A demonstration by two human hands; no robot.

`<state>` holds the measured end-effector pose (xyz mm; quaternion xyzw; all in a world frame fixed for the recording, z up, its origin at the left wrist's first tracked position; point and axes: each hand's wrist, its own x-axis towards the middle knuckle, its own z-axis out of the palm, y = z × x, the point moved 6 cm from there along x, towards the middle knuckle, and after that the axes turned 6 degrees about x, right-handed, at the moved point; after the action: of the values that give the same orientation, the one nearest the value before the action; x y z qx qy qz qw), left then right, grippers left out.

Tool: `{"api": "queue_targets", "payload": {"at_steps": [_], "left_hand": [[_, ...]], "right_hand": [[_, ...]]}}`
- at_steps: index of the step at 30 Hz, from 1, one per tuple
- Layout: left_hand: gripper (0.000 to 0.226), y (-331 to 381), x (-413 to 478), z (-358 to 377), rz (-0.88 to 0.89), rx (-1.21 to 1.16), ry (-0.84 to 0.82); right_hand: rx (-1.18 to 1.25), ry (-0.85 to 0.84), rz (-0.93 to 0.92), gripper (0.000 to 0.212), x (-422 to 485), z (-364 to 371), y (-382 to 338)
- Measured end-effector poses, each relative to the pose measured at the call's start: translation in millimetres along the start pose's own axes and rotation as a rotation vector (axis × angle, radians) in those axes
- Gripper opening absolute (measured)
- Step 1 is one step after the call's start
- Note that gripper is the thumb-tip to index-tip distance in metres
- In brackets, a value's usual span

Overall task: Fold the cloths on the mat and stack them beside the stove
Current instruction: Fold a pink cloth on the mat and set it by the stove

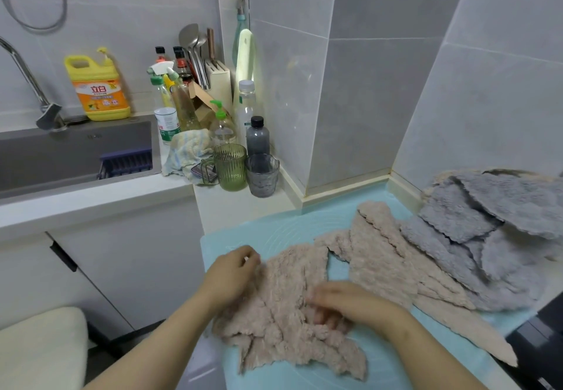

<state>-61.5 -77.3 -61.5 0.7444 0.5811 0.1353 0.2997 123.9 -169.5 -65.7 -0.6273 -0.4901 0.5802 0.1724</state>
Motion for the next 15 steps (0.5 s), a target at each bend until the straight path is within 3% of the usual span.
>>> {"api": "queue_targets", "payload": {"at_steps": [2,4,7,10,15], "left_hand": [[0.019,-9.5,8.1,0.5,-0.109,0.007,0.123],[0.026,-13.5,13.7,12.2,-0.158,0.036,0.043],[0.038,-7.8,14.1,22.1,-0.124,0.051,-0.013],[0.030,1.2,11.5,33.4,-0.059,0.102,-0.021],[0.029,16.4,-5.9,54.5,-0.021,0.380,-0.080]], "right_hand": [[0.123,0.421,-0.069,0.015,5.9,-21.4,5.6],[0.161,0.618,-0.075,0.017,8.9,-25.3,9.5],[0.120,0.600,-0.055,0.033,19.6,-15.1,11.9],[0.062,0.500,-0.096,0.035,29.8,-0.3,9.0],[-0.149,0.511,-0.090,0.051,39.5,10.8,11.7]]}}
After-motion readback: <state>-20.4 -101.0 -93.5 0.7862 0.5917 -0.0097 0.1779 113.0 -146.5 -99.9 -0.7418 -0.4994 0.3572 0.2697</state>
